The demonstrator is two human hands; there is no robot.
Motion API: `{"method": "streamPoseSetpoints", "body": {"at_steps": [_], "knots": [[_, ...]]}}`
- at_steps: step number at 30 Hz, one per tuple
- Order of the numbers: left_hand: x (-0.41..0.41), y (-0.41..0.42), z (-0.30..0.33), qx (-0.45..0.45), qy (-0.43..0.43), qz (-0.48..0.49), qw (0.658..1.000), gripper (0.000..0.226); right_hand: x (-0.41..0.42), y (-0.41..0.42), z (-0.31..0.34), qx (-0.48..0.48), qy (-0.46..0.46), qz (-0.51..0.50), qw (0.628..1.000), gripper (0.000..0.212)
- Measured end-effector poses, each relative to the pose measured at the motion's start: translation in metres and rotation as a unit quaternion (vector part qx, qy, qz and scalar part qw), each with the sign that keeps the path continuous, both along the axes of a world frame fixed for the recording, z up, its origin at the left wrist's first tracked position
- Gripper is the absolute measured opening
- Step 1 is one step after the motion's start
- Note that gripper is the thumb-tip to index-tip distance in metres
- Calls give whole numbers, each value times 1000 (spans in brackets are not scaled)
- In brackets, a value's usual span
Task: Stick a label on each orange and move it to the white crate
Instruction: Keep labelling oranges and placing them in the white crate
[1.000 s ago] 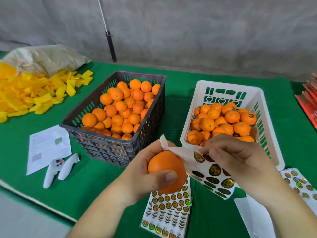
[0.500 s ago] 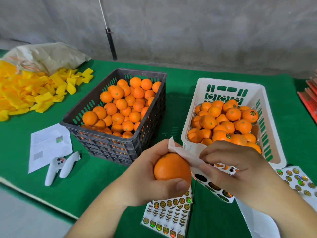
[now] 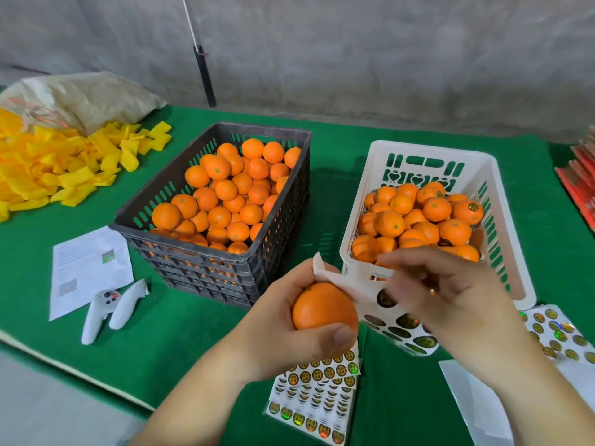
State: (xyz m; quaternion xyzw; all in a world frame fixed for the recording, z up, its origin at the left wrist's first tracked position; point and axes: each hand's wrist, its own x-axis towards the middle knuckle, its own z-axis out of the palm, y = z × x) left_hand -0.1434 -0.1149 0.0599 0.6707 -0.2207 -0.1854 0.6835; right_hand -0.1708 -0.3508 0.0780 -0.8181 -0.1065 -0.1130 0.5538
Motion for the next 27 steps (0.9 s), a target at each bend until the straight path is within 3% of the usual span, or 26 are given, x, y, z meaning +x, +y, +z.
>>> {"method": "streamPoseSetpoints", "body": {"at_steps": [2,6,11,14,18,20,23,25,27], "knots": [[1,2,0,7,-7,-2,1000,58,-2,-2,-1,-81,-4,47,996,33],[2,7,1,20,-19,-8,1000,48,-4,1,1,-100,-19,80,992,13],[-3,13,-3,-3,0,-3,1000,47,-8,11,-3,-279,-96,44,955,37],[-4,21,-2,11,3,-15,1000,49,-11,16,-2,-300,-108,59,946,23],[-5,28,-2,20,10,-37,999,54,-16,20,-4,-217,-83,74,970,18],[-4,31,-2,14,13,-38,999,53,-17,26,-7,-138,-81,-3,987,17],[-4,36,-2,1,26,-18,999,57,-19,37,-8,-65,-139,-187,970,25],[-6,35,-6,-22,51,13,998,63,-23,48,-1,-14,-165,-213,963,25],[-10,31,-9,-46,87,36,995,64,-27,68,5,-49,-187,-184,964,20]]}}
